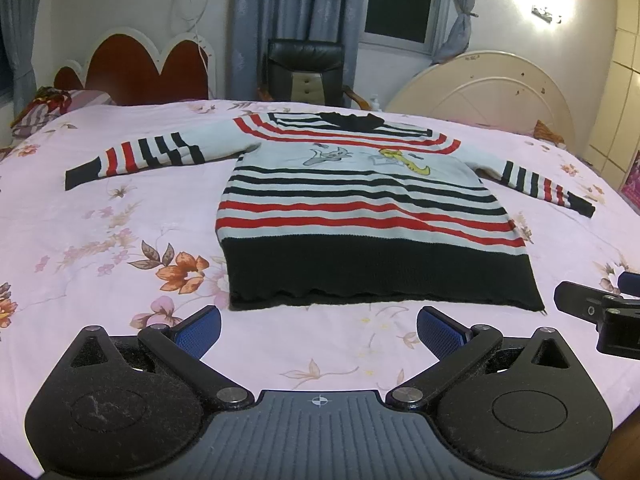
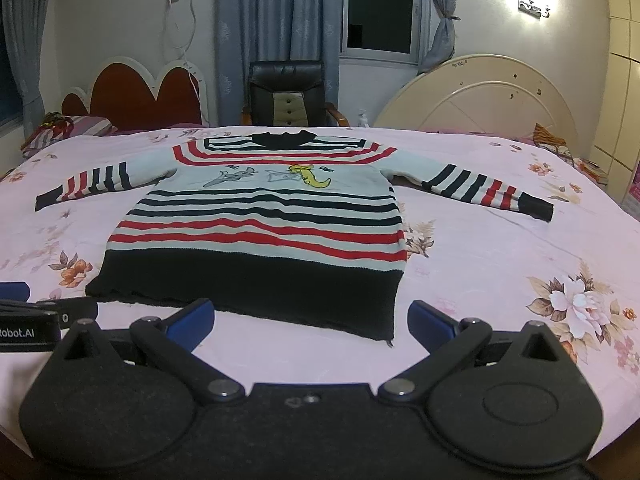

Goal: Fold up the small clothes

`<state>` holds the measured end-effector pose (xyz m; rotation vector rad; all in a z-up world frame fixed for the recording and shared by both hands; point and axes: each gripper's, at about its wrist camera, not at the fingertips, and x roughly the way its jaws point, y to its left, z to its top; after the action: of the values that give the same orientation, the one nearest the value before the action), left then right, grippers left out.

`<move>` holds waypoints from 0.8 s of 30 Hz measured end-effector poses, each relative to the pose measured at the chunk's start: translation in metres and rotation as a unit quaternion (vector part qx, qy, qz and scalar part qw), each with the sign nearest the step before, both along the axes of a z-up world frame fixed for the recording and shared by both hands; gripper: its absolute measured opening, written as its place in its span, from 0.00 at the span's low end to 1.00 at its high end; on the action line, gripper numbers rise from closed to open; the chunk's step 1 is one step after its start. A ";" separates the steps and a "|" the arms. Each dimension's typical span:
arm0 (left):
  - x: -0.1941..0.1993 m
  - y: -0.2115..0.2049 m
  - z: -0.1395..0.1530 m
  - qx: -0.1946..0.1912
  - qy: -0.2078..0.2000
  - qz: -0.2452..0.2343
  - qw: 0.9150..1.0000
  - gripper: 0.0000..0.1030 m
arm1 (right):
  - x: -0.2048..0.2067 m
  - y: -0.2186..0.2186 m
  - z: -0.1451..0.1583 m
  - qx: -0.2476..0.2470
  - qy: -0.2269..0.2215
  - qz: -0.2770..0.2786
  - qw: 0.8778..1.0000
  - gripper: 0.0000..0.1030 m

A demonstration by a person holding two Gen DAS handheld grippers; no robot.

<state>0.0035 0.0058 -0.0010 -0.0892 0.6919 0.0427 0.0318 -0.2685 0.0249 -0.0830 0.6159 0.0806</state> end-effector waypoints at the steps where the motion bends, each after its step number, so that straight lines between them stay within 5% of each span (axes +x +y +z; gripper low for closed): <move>1: 0.000 0.001 0.000 0.000 0.000 0.000 1.000 1.00 | 0.000 0.000 0.000 0.000 0.000 0.000 1.000 0.99; 24: 0.000 0.002 0.001 0.002 0.001 0.001 1.000 1.00 | 0.001 0.004 0.000 0.000 0.000 0.001 1.000 0.99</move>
<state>0.0038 0.0074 -0.0001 -0.0855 0.6936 0.0453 0.0326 -0.2649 0.0246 -0.0830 0.6158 0.0817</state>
